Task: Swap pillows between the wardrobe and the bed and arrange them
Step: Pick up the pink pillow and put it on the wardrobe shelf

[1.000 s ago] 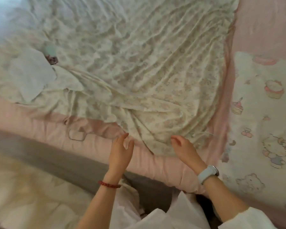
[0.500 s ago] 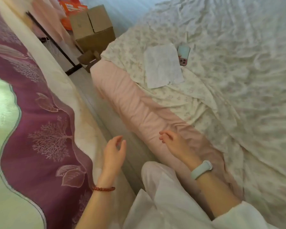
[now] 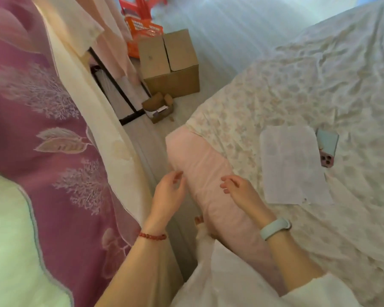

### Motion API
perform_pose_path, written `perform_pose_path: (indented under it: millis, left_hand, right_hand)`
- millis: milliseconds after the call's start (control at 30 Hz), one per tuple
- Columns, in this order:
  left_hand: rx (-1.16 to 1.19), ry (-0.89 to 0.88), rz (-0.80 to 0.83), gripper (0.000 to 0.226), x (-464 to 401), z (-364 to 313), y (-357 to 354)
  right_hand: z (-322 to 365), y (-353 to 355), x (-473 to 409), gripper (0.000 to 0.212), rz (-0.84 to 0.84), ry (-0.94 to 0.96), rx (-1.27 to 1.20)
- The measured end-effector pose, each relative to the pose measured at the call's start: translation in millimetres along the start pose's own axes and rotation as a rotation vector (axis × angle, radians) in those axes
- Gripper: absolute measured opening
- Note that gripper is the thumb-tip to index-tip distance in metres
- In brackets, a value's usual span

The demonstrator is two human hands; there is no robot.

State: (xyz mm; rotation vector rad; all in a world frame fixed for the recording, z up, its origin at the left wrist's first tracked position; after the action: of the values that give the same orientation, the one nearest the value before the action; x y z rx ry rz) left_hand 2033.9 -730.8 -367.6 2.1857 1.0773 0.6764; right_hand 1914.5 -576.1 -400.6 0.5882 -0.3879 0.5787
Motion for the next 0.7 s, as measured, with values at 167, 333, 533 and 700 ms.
perform_pose_path:
  millis: [167,333,533,700]
  left_hand:
    - [0.016,-0.090,-0.067,0.029,-126,-48,48]
    - [-0.032,-0.084,-0.002,0.031,-236,-46,58]
    - [-0.050,-0.191,0.185,0.031,-406,-63,34]
    - [-0.118,-0.355,0.253,0.030,-579,-119,58]
  right_hand:
    - [113,-29,-81,0.025,0.030,0.052,-0.027]
    - [186,-58,-163,0.024,-0.013,0.046,-0.091]
    - [245,-81,-290,0.022,-0.212,-0.066,-0.142]
    - [328,-87,-391,0.023,-0.393,-0.195,-0.240]
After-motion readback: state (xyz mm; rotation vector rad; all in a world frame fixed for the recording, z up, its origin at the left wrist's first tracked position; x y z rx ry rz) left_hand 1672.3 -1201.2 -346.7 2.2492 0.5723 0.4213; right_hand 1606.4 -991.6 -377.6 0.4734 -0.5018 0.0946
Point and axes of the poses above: each hand's wrist, its own x-axis away from the middle knuckle, its own y-axis out of the back of the hand, z = x × y, the point moved 7 cm from there along -x, towards the middle knuckle, and after that the axes turned 11 degrees about -z, right-handed, at the moved point
